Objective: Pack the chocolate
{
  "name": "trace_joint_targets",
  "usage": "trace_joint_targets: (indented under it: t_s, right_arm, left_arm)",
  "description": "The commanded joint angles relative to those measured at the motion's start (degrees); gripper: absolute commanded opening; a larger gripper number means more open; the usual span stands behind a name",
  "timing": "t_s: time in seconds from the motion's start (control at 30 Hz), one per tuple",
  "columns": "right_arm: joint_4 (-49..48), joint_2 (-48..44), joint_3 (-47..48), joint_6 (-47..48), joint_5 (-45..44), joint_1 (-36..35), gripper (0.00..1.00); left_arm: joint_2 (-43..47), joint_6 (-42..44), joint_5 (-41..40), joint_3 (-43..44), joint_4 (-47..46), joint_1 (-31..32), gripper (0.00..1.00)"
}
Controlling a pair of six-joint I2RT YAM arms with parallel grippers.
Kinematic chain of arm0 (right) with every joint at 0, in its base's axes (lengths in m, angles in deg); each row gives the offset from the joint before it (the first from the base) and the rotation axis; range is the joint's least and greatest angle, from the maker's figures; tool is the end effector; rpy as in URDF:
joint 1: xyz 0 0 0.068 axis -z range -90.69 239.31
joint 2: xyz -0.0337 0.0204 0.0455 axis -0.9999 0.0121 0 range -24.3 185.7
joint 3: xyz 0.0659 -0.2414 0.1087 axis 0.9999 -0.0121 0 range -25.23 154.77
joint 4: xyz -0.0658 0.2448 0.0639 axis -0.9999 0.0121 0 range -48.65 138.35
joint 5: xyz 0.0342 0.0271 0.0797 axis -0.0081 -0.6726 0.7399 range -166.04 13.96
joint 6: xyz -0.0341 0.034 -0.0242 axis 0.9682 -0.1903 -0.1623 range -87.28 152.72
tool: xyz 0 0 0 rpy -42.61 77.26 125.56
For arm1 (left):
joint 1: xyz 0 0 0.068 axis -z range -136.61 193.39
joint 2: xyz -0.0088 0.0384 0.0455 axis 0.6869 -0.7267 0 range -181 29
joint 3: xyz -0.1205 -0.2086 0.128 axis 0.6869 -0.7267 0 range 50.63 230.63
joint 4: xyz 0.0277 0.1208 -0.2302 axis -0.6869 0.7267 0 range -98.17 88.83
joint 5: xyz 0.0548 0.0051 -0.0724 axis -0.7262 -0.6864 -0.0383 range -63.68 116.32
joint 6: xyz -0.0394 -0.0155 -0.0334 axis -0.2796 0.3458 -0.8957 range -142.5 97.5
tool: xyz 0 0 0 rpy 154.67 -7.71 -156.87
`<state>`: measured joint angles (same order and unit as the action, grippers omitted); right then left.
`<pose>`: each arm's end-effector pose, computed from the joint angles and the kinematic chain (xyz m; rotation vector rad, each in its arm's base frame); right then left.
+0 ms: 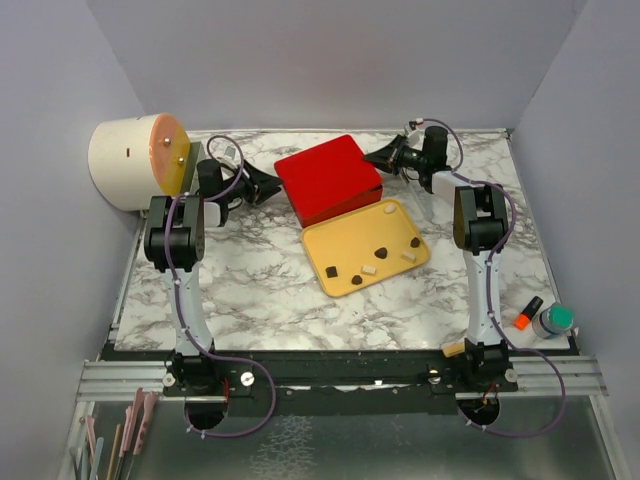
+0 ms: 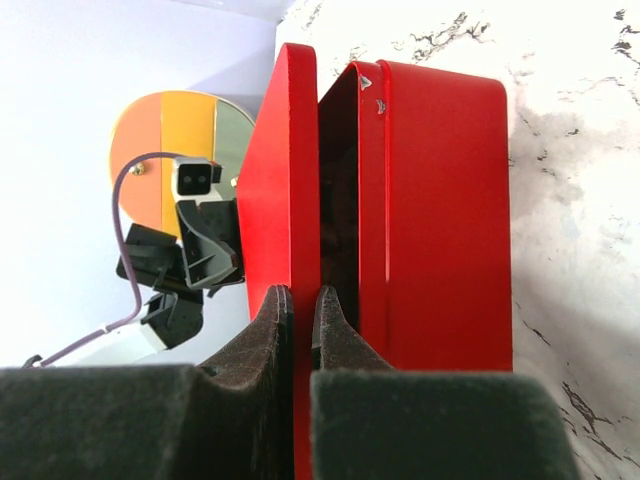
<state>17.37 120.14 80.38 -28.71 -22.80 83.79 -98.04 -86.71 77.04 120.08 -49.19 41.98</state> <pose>0.5500 0.0818 0.1356 0.2462 2.0435 1.6177 0.4541 -0.0164 0.1220 -0.4748 2.0022 -1.5387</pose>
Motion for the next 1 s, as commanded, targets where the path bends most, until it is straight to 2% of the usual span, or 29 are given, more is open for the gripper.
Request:
trace_joint_targets:
  t_s: [0.0, 0.37, 0.63, 0.97]
  right_arm:
    - [-0.4, 0.5, 1.6, -0.2, -1.3, -0.1, 0.00]
    - [1.5, -0.1, 1.7, 1.8, -2.3, -0.1, 0.01]
    - [2.9, -0.4, 2.0, 3.4, -2.9, -0.1, 0.10]
    - [4.2, -1.2, 2.2, 6.0, -3.7, -0.1, 0.30]
  left_arm:
    - [5.3, 3.9, -2.6, 1.0, 3.3, 0.1, 0.46]
    - [5.5, 8.5, -3.2, 5.4, 10.9, 1.3, 0.46]
    - [4.5, 10.2, -3.9, 6.7, 13.4, 3.6, 0.46]
    - [3.9, 10.9, -4.3, 7.6, 14.6, 3.7, 0.46]
